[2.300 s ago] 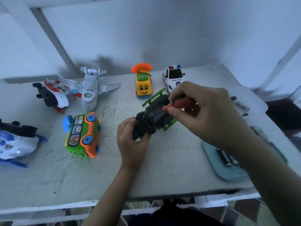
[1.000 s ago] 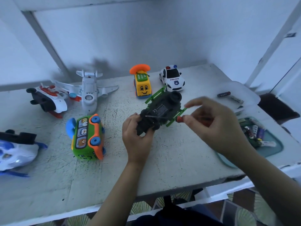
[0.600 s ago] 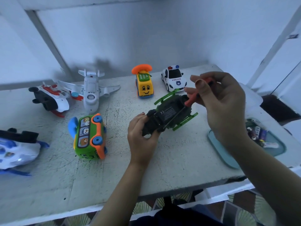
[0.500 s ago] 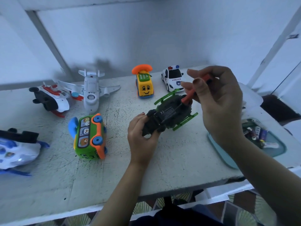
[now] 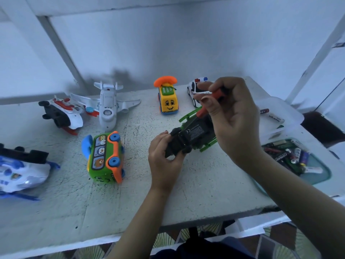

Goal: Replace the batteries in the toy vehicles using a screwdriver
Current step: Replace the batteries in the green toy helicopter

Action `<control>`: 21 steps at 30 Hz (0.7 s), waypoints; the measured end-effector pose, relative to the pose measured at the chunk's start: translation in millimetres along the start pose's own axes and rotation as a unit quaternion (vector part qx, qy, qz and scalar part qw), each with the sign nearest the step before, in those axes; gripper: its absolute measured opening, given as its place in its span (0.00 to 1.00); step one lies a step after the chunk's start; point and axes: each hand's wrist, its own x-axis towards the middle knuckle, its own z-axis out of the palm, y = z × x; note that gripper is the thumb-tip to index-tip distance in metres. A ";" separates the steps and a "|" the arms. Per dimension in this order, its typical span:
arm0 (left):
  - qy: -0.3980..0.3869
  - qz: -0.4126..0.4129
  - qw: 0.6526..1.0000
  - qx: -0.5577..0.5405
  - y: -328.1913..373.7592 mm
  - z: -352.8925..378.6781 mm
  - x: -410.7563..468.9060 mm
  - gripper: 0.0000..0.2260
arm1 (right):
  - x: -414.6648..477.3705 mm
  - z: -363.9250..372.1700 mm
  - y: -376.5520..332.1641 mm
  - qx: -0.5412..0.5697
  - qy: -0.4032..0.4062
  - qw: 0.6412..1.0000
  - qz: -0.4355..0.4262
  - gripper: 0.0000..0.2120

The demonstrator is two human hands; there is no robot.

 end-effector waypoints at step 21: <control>0.001 -0.003 1.000 -0.010 -0.6 0.4 0.8 0.21 | -7.8 -0.7 5.7 -0.043 -0.049 0.994 -0.086 0.05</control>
